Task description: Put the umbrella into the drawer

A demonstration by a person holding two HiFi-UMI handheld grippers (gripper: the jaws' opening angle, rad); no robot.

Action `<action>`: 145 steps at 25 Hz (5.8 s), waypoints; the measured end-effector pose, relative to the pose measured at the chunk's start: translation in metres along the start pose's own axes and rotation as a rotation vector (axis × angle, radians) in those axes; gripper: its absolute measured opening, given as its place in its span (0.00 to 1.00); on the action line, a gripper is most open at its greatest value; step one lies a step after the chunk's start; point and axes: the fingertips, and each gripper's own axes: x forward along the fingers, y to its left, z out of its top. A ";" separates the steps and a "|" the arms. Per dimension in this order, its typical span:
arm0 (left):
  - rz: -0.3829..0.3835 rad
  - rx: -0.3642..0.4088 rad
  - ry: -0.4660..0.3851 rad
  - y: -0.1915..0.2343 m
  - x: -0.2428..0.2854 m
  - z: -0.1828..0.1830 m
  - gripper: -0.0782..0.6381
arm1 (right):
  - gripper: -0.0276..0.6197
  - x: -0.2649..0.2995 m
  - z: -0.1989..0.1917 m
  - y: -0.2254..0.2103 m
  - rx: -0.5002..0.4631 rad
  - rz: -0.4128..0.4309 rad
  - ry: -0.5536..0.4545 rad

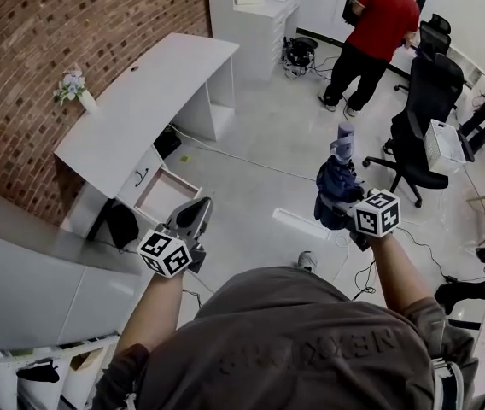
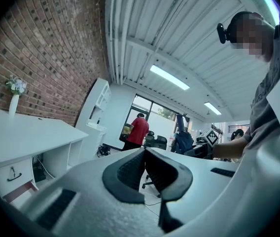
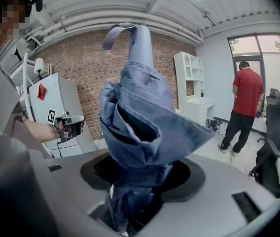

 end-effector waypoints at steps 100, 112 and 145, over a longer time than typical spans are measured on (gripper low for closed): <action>1.047 -0.319 -0.151 0.427 -0.270 -0.355 0.11 | 0.41 0.903 -0.379 0.236 -1.166 0.595 1.019; 1.052 -0.318 -0.142 0.439 -0.255 -0.351 0.11 | 0.60 0.912 -0.356 0.240 -1.069 0.611 0.902; 0.356 -0.109 0.057 0.334 0.106 -0.049 0.11 | 0.27 0.535 0.041 -0.021 -0.522 0.466 0.485</action>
